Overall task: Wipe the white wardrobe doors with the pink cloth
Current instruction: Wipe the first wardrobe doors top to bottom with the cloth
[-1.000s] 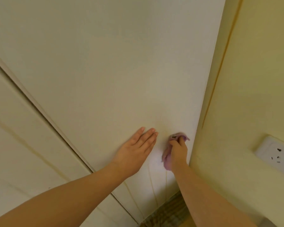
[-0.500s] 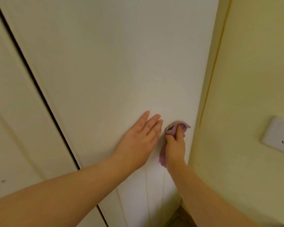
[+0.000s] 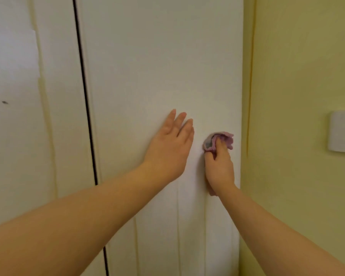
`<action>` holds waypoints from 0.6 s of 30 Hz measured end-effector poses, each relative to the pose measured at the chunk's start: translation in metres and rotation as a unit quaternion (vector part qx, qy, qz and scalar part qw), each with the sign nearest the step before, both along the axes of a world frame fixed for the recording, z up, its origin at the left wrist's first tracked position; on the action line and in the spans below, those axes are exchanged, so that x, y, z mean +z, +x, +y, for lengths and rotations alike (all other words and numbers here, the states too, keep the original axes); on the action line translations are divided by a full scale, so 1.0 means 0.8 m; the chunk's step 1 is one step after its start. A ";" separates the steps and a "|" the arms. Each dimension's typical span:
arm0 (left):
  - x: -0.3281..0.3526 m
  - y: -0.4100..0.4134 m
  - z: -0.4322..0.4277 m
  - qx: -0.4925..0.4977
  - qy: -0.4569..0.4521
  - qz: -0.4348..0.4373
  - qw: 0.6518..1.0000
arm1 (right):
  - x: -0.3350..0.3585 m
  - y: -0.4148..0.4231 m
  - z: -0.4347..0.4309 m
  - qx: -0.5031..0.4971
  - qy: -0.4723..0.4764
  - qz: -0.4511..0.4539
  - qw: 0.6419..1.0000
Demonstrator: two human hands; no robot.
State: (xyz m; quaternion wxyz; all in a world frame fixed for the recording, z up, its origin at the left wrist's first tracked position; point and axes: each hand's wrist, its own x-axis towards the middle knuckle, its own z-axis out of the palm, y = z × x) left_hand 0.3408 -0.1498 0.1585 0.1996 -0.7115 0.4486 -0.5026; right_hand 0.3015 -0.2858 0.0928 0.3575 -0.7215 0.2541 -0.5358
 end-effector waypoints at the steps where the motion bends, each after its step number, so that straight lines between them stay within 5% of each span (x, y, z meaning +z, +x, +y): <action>1: -0.008 -0.001 -0.005 -0.005 -0.022 0.004 1.000 | -0.015 -0.002 -0.001 -0.001 -0.003 0.001 1.000; 5: -0.027 -0.010 -0.017 0.000 -0.018 0.017 1.000 | -0.074 -0.009 0.007 0.008 0.012 0.022 1.000; 9: -0.030 -0.002 -0.021 -0.063 -0.076 -0.010 0.995 | -0.023 -0.013 -0.047 -0.016 0.031 -0.018 0.999; 12: -0.033 -0.001 -0.023 -0.019 -0.015 0.006 1.000 | -0.007 -0.010 -0.064 -0.017 0.026 -0.053 0.998; 18: -0.029 0.007 -0.021 -0.083 -0.095 0.003 0.992 | 0.001 -0.008 -0.035 0.082 -0.087 -0.060 0.991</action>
